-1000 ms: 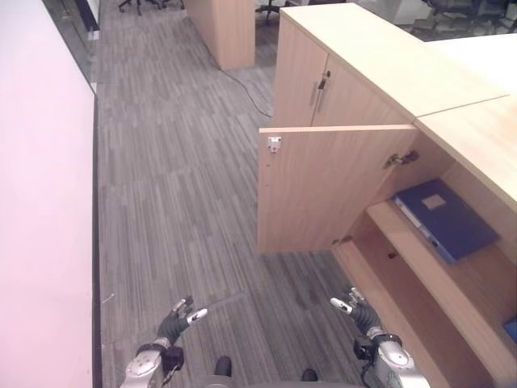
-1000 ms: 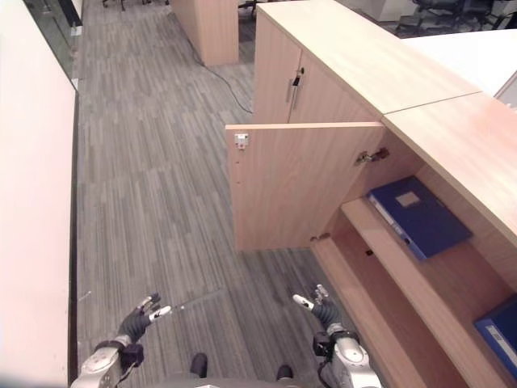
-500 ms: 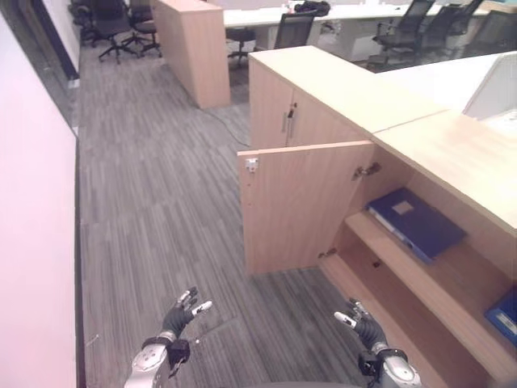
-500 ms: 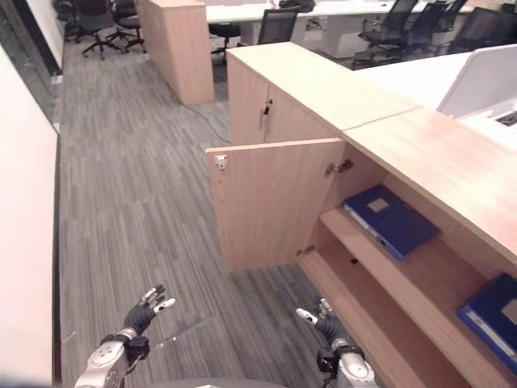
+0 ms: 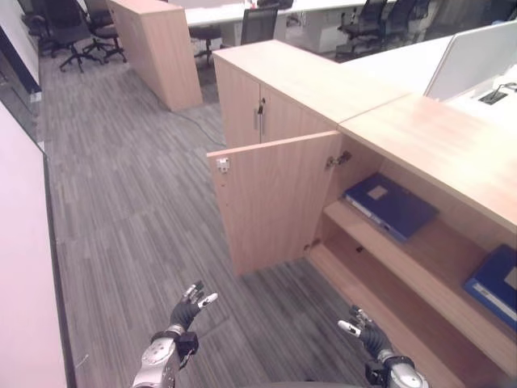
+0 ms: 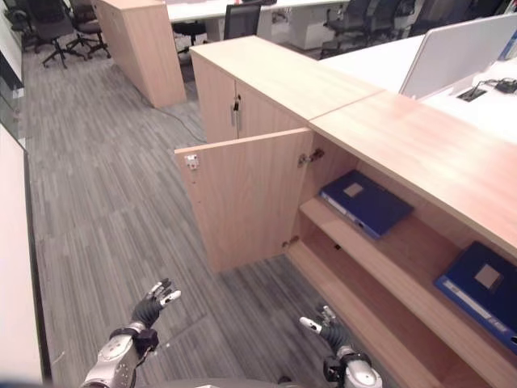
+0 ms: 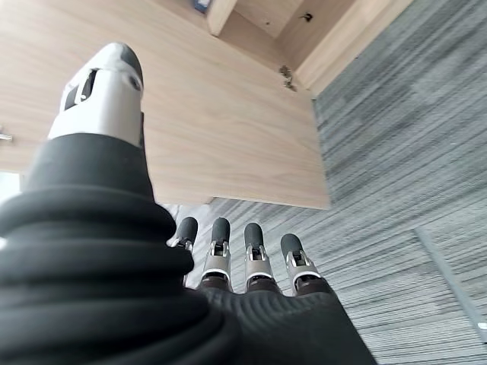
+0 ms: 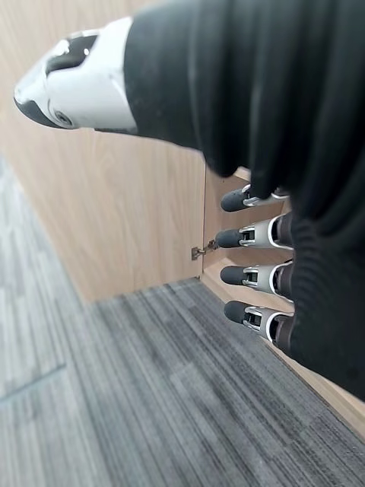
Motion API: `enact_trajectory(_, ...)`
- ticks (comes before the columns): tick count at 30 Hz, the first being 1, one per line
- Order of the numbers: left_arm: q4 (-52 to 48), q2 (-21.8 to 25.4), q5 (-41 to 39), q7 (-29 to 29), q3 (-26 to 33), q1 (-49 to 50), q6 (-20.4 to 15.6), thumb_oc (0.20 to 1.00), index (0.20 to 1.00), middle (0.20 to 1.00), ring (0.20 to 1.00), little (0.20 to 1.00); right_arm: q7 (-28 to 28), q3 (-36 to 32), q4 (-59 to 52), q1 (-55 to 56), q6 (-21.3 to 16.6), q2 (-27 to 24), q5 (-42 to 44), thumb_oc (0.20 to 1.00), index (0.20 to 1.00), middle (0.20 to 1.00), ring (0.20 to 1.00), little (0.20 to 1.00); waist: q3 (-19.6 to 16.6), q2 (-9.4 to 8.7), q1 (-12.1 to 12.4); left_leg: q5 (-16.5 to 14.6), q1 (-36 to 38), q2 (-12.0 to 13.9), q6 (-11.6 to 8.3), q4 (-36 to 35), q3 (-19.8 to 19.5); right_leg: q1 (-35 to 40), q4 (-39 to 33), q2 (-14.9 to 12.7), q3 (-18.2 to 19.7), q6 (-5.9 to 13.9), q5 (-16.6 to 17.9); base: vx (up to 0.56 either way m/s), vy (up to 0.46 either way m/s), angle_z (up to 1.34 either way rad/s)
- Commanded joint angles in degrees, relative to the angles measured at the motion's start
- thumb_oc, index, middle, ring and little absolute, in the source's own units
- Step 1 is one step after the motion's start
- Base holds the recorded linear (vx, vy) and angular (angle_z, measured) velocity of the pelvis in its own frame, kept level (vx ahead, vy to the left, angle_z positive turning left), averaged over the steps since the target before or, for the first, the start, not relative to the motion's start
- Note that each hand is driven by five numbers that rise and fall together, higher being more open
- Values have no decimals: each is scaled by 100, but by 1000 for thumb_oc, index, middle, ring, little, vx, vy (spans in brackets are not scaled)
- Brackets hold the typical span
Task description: Put the empty folder in the office cabinet
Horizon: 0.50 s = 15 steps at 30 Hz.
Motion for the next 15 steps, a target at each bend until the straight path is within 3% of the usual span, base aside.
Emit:
enact_trajectory(1, -52, 116, -165, -25, 87, -228, -209, 1000, 1000, 1000, 1000, 1000, -13, -123, -505, -156, -168, -131, -33, 1000, 1000, 1000, 1000, 1000, 48, -95, 219, 206, -456, -230, 38, -86, -189, 192, 889, 217, 49, 190, -843, 115, 34, 8)
enact_trajectory(3, 43, 100, -174, 3, 71, -274, -193, 1000, 1000, 1000, 1000, 1000, -124, -79, -265, -349, -171, -112, -97, 1000, 1000, 1000, 1000, 1000, 68, -60, 348, 450, -723, -271, -1, -341, -301, 297, 766, 232, 133, 227, -857, 152, 75, -7)
enact_trajectory(9, 159, 84, -115, 6, 198, -79, -221, 1000, 1000, 1000, 1000, 1000, -100, -16, -285, -389, -165, 41, -258, 1000, 1000, 1000, 1000, 1000, -225, -31, 363, 511, -189, -367, 172, -1093, -78, 356, 582, 20, 278, 476, -818, 192, 138, -38)
enact_trajectory(11, 153, 135, -107, -6, 216, -97, -203, 1000, 1000, 1000, 1000, 1000, -78, 24, -282, -449, -148, 131, -238, 1000, 1000, 1000, 1000, 1000, -211, -27, 374, 449, -83, -426, 269, -1144, 31, 155, 1121, -1, 331, 562, -868, 157, 183, -12)
enact_trajectory(12, 129, 171, -44, -9, 226, -108, -186, 1000, 1000, 1000, 1000, 1000, -72, 49, -297, -501, -136, 193, -284, 1000, 1000, 1000, 1000, 1000, -149, -7, 381, 361, 78, -467, 369, -1134, 94, -84, 1737, 16, 323, 698, -782, 117, 141, -23)
enact_trajectory(13, 129, 171, -44, -8, 227, -109, -185, 1000, 1000, 1000, 1000, 1000, -72, 49, -298, -502, -136, 194, -284, 1000, 1000, 1000, 1000, 1000, -147, -10, 385, 359, 79, -470, 370, -1133, 100, -93, 1755, 13, 330, 701, -791, 103, 120, -36)
enact_trajectory(15, 116, 241, 26, 45, 236, -110, -171, 1000, 1000, 1000, 1000, 1000, -67, 101, -349, -588, -89, 215, -358, 1000, 1000, 1000, 1000, 1000, 5, 16, 356, 287, 229, -475, 487, -1116, 170, -476, 2514, -35, 246, 838, -223, 64, 91, -35)
